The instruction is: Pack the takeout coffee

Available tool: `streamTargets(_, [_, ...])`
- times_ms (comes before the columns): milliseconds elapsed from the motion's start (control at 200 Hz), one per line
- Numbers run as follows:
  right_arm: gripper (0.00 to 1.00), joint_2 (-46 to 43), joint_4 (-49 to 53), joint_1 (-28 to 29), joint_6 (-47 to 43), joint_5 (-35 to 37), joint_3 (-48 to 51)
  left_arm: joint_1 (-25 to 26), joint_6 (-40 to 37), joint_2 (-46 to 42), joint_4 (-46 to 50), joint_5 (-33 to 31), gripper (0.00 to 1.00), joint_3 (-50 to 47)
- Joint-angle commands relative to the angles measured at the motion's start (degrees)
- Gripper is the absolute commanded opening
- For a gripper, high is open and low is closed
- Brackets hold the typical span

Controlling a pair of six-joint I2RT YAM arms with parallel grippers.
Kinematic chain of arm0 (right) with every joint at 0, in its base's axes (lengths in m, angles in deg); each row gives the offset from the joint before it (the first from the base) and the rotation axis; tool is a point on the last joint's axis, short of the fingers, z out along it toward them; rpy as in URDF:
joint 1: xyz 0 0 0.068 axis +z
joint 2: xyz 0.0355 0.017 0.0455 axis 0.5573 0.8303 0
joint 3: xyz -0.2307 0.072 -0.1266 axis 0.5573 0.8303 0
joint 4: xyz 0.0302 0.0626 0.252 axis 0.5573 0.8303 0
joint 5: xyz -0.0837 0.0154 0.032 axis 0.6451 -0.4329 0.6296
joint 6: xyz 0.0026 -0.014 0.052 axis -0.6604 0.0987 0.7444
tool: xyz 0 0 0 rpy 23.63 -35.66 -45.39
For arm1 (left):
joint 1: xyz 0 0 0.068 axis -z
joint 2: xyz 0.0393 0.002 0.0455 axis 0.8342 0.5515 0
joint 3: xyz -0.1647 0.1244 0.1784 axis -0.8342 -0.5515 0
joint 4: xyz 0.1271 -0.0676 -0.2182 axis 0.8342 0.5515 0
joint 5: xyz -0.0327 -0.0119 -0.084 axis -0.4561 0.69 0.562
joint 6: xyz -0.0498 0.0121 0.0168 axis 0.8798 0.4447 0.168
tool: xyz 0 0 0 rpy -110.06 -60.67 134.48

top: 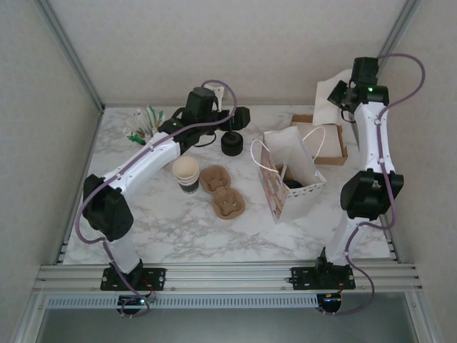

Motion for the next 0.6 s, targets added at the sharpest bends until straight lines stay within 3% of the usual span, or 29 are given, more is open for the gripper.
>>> streamTargets(0, [0.00, -4.8, -1.1, -0.3, 0.2, 1.0, 1.1, 0.9, 0.2, -4.3, -3.7, -1.8, 1.00, -1.8])
streamTargets(185, [0.00, -10.9, -1.0, -0.4, 0.4, -0.3, 2.3, 2.7, -0.7, -7.9, -4.7, -3.3, 1.00, -4.0])
streamTargets(596, [0.00, -23.7, 0.9, -0.3, 1.5, -12.5, 4.8, 6.3, -2.3, -17.3, -6.3, -5.9, 1.00, -9.1])
